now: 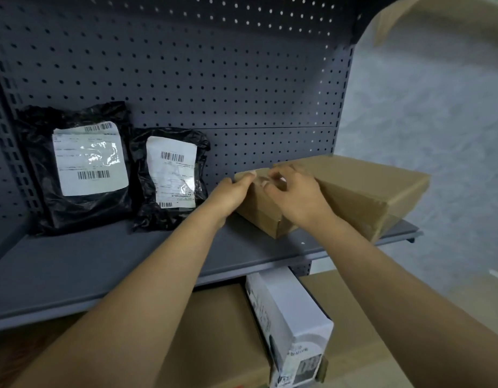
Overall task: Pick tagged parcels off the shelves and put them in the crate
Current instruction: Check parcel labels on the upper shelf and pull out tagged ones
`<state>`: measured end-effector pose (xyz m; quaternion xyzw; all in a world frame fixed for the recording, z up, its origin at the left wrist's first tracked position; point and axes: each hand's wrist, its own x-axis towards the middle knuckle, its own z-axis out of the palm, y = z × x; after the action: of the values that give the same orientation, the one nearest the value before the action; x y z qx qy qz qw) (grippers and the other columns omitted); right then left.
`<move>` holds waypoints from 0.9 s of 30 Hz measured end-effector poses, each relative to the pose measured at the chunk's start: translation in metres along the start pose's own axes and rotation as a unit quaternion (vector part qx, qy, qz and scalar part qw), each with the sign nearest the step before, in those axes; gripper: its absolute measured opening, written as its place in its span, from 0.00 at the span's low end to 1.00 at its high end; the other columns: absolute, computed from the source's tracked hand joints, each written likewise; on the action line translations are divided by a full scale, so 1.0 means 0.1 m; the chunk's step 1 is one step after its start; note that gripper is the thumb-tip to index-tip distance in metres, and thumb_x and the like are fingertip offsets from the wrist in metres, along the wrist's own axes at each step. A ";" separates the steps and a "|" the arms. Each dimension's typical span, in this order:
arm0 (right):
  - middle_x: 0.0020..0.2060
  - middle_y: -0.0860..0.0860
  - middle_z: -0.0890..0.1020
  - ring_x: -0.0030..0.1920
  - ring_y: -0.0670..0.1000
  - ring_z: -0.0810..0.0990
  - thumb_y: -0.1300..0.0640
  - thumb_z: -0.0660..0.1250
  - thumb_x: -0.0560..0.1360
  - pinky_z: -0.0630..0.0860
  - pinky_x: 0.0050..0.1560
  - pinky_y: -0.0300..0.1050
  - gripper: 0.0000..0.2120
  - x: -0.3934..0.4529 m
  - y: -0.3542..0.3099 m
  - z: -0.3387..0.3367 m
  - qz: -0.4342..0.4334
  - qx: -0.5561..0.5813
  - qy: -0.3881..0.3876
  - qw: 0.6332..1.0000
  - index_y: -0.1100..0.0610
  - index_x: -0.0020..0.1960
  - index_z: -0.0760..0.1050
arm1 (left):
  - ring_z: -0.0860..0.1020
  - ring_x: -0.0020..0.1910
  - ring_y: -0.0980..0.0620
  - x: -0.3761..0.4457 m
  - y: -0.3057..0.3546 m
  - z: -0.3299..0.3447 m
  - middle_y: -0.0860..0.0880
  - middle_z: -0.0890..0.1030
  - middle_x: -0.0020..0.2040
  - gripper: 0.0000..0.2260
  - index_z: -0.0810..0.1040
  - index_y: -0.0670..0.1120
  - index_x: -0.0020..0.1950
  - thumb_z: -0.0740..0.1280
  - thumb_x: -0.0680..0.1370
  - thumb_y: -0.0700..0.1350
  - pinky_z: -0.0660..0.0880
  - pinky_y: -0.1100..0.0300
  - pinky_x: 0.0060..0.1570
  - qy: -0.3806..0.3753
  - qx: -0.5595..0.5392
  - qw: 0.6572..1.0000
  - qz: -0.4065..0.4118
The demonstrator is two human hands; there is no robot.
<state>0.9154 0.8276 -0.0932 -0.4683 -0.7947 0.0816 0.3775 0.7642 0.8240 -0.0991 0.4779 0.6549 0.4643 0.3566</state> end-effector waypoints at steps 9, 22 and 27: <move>0.74 0.53 0.62 0.74 0.53 0.58 0.46 0.70 0.75 0.60 0.73 0.48 0.35 -0.13 -0.05 0.15 0.030 0.177 0.058 0.982 0.54 0.77 0.59 | 0.77 0.55 0.50 -0.15 -0.06 -0.27 0.52 0.77 0.54 0.16 0.73 0.51 0.54 0.72 0.73 0.56 0.75 0.56 0.54 0.156 -0.096 0.977 0.108; 0.66 0.47 0.76 0.61 0.47 0.79 0.47 0.66 0.78 0.81 0.53 0.49 0.29 0.14 -0.34 0.59 0.119 0.554 0.005 0.824 0.45 0.76 0.60 | 0.78 0.60 0.51 -0.11 -0.10 -0.72 0.45 0.76 0.64 0.28 0.69 0.44 0.68 0.71 0.75 0.56 0.75 0.53 0.65 0.104 -0.240 0.956 0.131; 0.68 0.46 0.75 0.64 0.48 0.77 0.37 0.66 0.72 0.77 0.64 0.53 0.37 0.37 -0.52 0.71 0.096 0.563 0.017 0.821 0.45 0.77 0.61 | 0.78 0.61 0.52 -0.04 -0.04 -0.89 0.46 0.77 0.64 0.24 0.67 0.44 0.70 0.68 0.78 0.52 0.74 0.55 0.65 0.082 -0.270 0.949 0.139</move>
<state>0.8221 0.8448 -0.0986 -0.2501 -0.5550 0.5426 0.5789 0.6827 0.7961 -0.0745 0.4101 0.4589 0.7064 0.3497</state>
